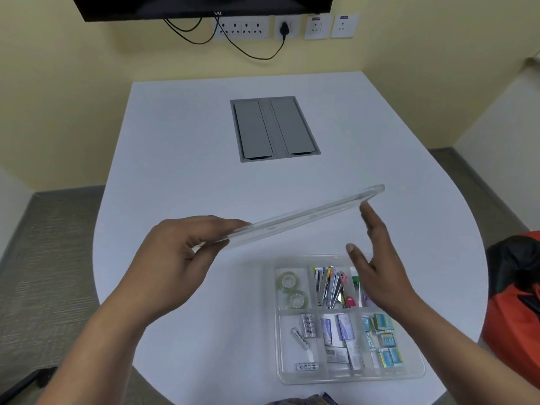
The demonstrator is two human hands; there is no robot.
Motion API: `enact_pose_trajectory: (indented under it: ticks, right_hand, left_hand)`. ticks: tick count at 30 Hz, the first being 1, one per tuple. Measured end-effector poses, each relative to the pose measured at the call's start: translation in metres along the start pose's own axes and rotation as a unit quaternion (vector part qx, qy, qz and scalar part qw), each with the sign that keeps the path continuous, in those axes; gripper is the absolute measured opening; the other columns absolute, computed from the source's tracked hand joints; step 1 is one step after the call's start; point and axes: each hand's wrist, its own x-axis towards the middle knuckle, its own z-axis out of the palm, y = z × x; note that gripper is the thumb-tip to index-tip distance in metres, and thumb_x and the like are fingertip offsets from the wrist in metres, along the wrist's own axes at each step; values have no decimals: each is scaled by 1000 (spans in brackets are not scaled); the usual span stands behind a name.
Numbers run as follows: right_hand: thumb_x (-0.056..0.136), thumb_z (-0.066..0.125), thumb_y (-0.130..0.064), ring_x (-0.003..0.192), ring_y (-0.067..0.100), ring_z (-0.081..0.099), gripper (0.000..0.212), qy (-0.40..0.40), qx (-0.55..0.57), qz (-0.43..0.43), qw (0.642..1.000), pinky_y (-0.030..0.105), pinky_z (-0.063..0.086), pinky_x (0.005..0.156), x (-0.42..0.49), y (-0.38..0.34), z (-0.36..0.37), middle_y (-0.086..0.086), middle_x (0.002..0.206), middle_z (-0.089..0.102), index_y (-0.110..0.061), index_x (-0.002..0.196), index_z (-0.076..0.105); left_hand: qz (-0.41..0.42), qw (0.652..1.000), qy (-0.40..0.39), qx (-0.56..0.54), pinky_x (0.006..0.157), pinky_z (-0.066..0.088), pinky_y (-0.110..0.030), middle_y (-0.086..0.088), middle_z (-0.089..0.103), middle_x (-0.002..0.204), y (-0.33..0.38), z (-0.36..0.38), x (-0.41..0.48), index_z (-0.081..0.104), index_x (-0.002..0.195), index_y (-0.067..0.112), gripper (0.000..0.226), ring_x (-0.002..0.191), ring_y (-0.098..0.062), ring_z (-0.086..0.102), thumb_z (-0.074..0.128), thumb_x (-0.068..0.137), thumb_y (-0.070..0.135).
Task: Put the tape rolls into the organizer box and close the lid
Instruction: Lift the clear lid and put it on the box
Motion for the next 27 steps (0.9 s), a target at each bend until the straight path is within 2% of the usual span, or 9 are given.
enact_pose_trajectory:
  ticks: [2,5,9,14,16,18,20,24,27]
  right_hand:
    - [94,53,-6,143,7,26,67,40,22,7,999,29,23,117,3,-3,-4,-10,153,29,-26,148,21]
    - [94,54,-13,136,4,36,57,53,41,20,998,20,29,112,4,-8,-9,-22,143,40,-27,144,30]
    - [97,50,-21,115,4,57,26,49,48,38,997,13,45,90,3,-17,-13,-19,117,65,-36,116,59]
    - [97,51,-6,100,6,66,32,77,114,77,987,11,47,87,-8,-26,-9,-11,97,73,-34,93,65]
    - [96,51,-4,97,6,67,30,84,127,104,983,10,48,85,-14,-26,-8,-9,94,74,-30,91,65]
    - [96,51,-3,94,5,68,30,90,136,127,978,9,48,82,-21,-26,-7,-9,92,74,-29,90,65]
    - [96,50,0,90,8,68,29,102,156,153,970,13,51,82,-28,-24,-7,-6,89,75,-24,90,66]
    - [97,47,-1,82,16,68,24,117,208,221,945,29,57,77,-46,-16,-9,1,84,74,-15,92,65]
    - [98,46,-1,78,16,67,24,116,252,256,926,25,59,70,-59,-13,-11,1,80,72,-13,90,64]
  left_hand:
    - [13,1000,1,-11,78,49,-16,20,72,100,0,-6,0,70,108,37,44,98,-6,66,60,90,-1]
    - [17,1000,-6,-17,80,44,-9,21,72,99,0,-13,0,70,108,34,40,97,-3,66,61,89,0]
    - [18,1000,-13,10,87,49,-19,27,70,107,-4,-17,-1,69,112,37,32,104,0,64,60,91,14]
    - [18,996,81,27,93,43,-13,36,62,115,-8,-15,0,63,113,46,38,116,6,55,71,83,25]
    - [25,987,142,72,114,29,-28,28,53,134,-13,-14,4,55,128,36,54,138,-3,35,76,78,36]
    - [-14,975,198,95,119,18,-46,22,34,149,-20,-12,4,37,143,32,82,147,-6,11,78,74,46]
    - [-72,962,250,81,118,14,-41,26,19,153,-28,-9,0,24,147,35,95,147,-5,2,76,68,46]
    - [-197,951,238,7,112,19,-30,20,21,155,-52,12,-19,14,147,41,104,144,-4,18,81,69,32]
    - [-249,950,145,-121,105,38,-33,10,53,138,-66,38,-34,35,142,35,79,123,-11,52,77,78,15]
